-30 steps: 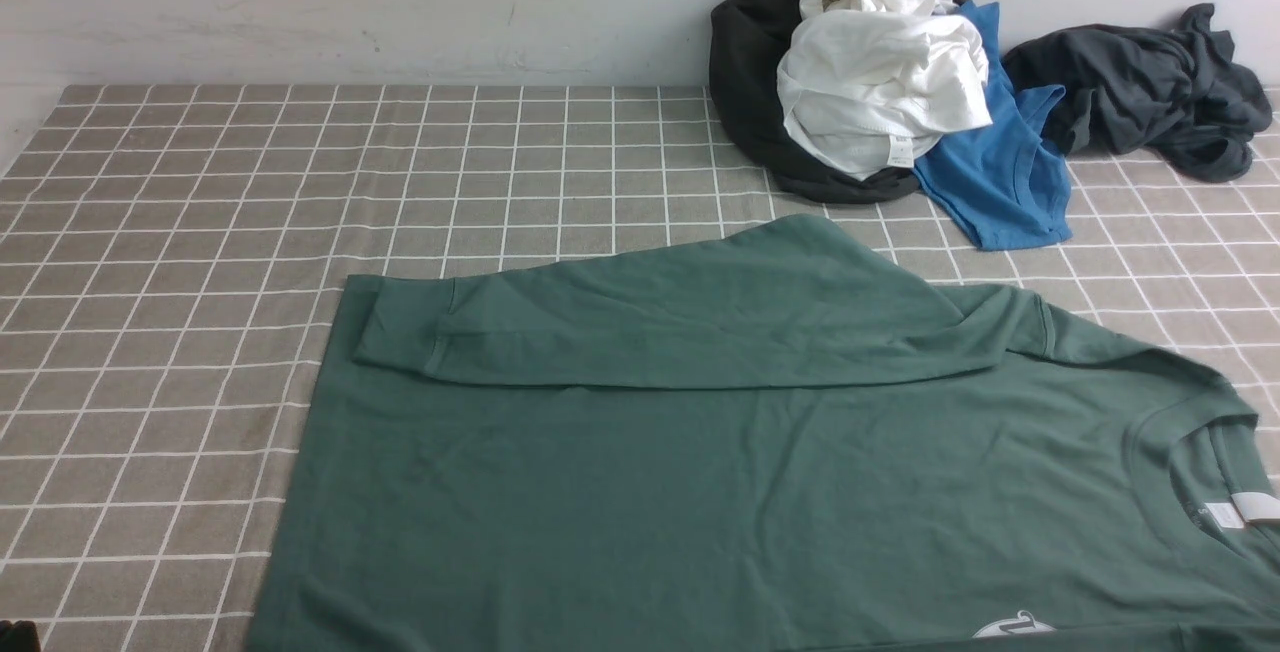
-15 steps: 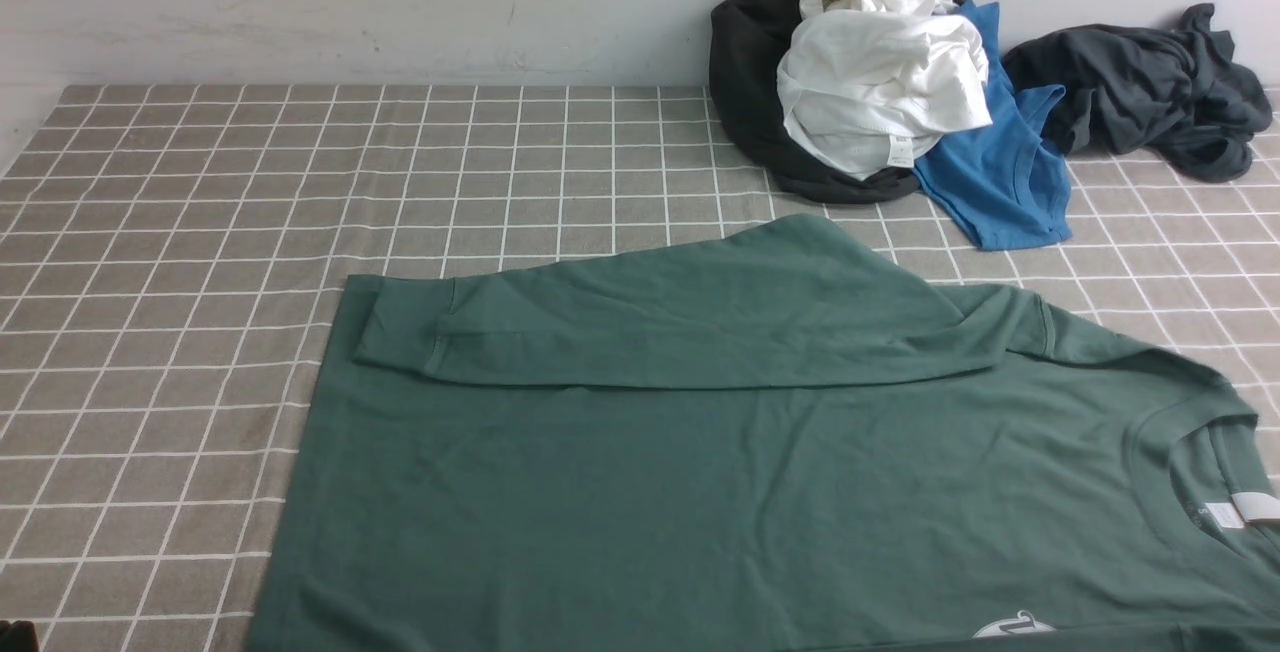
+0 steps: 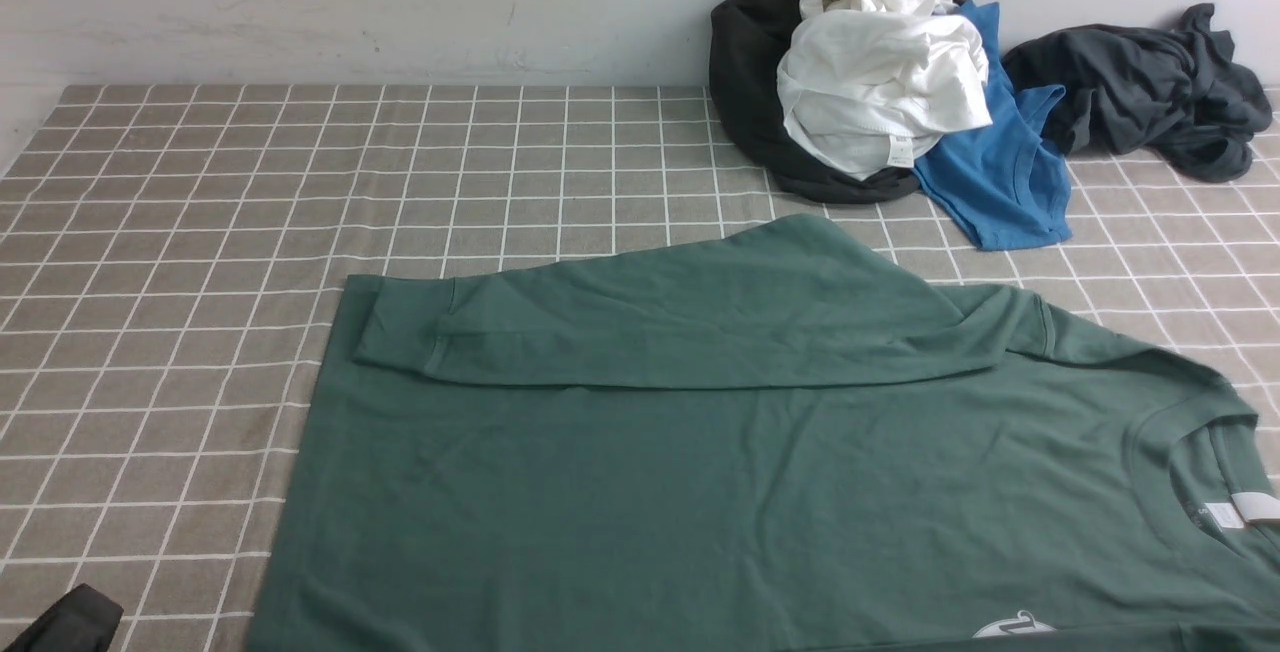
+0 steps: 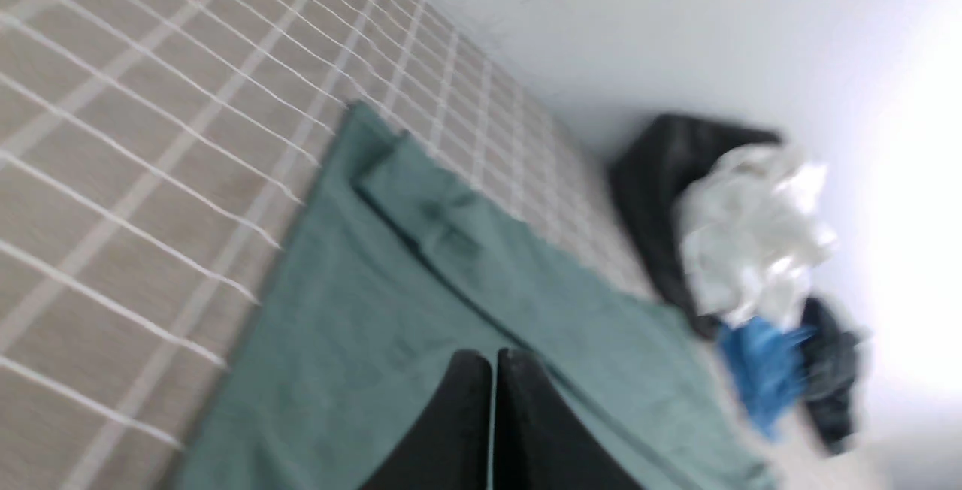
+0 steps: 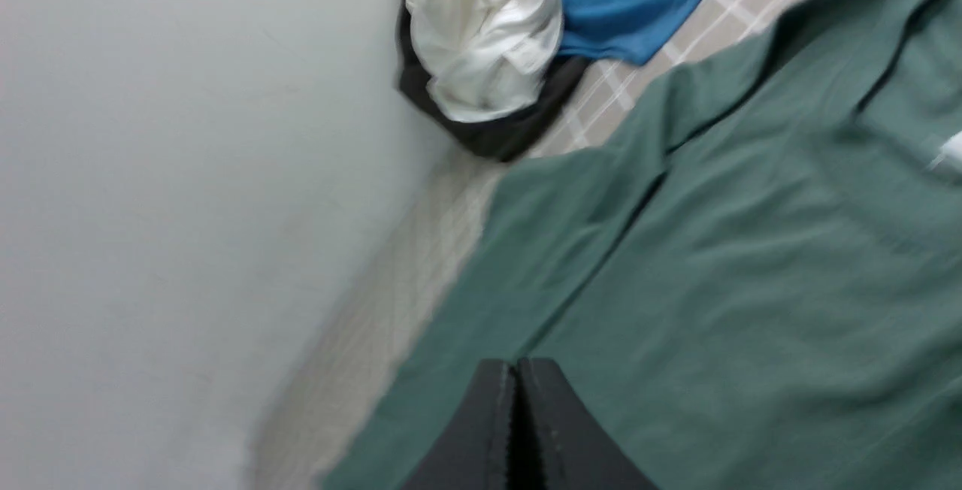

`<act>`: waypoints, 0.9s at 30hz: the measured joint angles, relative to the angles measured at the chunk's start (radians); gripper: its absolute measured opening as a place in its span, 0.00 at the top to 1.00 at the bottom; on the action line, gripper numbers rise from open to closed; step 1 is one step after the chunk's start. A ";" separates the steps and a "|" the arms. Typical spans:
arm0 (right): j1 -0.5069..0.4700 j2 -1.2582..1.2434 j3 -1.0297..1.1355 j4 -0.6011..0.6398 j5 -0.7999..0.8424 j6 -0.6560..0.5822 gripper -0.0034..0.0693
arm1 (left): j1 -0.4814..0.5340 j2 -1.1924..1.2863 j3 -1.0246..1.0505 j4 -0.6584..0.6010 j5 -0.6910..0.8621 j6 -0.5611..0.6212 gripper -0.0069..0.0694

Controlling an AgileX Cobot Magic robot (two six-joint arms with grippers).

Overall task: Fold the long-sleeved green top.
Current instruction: Use the left arm to clamp the cuff closest to it

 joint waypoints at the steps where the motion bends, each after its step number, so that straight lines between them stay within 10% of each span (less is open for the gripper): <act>1: 0.000 0.000 -0.001 0.098 -0.006 0.019 0.97 | 0.000 0.000 0.000 -0.065 -0.008 -0.006 0.92; 10: 0.000 0.000 -0.001 0.270 -0.035 -0.071 0.97 | 0.000 0.000 0.000 -0.207 -0.024 0.029 0.92; 15: 0.000 0.000 -0.029 0.275 -0.026 -0.283 0.97 | 0.000 0.002 -0.088 -0.147 0.090 0.252 0.92; 23: 0.000 0.267 -0.293 0.139 0.050 -0.581 0.97 | 0.000 0.329 -0.453 0.264 0.470 0.421 0.92; 27: 0.002 0.586 -0.587 -0.096 0.365 -0.739 0.97 | -0.045 0.597 -0.691 0.603 0.748 0.445 0.92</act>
